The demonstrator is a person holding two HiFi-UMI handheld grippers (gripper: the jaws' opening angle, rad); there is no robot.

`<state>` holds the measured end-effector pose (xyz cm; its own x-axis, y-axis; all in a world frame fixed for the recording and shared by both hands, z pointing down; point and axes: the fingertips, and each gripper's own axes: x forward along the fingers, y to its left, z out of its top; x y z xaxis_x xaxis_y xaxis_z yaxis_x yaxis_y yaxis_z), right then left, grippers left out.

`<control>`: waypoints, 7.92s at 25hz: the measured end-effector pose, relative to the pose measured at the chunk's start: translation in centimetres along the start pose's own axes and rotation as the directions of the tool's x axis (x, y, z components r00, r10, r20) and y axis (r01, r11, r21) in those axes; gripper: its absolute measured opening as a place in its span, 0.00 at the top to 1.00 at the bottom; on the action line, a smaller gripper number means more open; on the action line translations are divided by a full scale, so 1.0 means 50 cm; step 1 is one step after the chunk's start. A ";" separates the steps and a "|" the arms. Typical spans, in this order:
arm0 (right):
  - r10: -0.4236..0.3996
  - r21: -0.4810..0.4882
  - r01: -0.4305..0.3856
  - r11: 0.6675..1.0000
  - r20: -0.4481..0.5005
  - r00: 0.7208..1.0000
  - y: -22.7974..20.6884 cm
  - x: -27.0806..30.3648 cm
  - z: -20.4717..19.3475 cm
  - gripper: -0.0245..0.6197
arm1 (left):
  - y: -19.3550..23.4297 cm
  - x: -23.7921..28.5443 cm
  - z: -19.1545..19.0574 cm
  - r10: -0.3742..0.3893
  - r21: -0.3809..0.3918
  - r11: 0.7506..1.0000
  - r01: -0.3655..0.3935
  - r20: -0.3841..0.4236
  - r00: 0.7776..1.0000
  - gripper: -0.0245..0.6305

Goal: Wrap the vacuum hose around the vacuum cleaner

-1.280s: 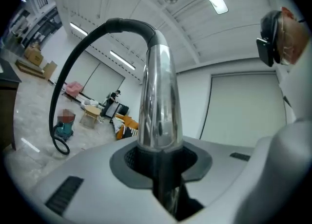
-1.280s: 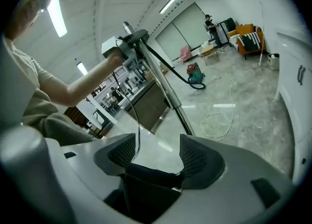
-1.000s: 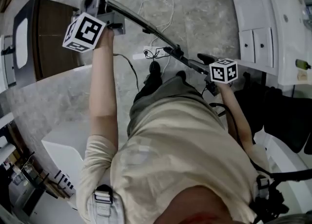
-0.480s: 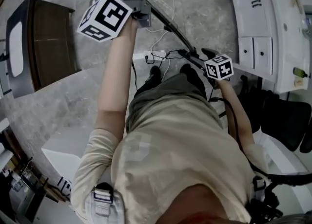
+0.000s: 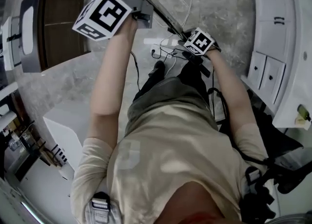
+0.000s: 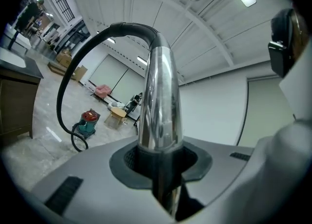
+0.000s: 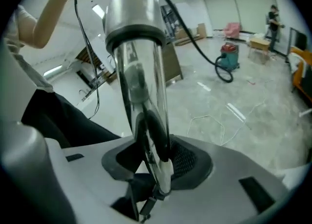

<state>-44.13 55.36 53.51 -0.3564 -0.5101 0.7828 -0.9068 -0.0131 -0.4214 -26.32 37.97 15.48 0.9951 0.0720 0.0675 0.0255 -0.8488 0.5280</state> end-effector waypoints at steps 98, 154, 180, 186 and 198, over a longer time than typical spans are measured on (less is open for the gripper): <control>-0.275 -0.709 -0.039 0.704 -0.324 0.905 -1.179 -0.449 0.433 0.74 | 0.486 0.508 -0.023 0.560 -0.644 0.720 -0.259 0.318 0.765 0.84; -0.288 -0.830 -0.297 0.472 -0.464 0.838 -2.022 -0.532 0.942 0.74 | 0.750 1.219 0.047 0.807 -0.821 0.464 -0.332 0.238 0.541 0.81; -0.457 -0.861 -0.346 0.373 -0.495 0.739 -2.287 -0.448 1.329 0.74 | 1.026 1.439 0.058 0.686 -0.917 0.388 -0.089 0.223 0.693 0.78; -0.470 -0.870 -0.330 0.367 -0.480 0.741 -2.308 -0.389 1.465 0.73 | 1.132 1.453 0.147 0.647 -0.915 0.399 -0.061 0.234 0.726 0.77; -0.426 -0.897 -0.437 0.067 -0.422 0.800 -2.428 -0.331 1.663 0.73 | 1.081 1.554 0.162 0.832 -0.963 0.268 -0.005 0.229 0.505 0.76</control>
<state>90.57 -6.12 53.61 0.0058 -0.0399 0.9992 -0.1075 0.9934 0.0403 53.16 -6.58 42.41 0.5453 -0.7902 0.2798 -0.0900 0.2767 0.9567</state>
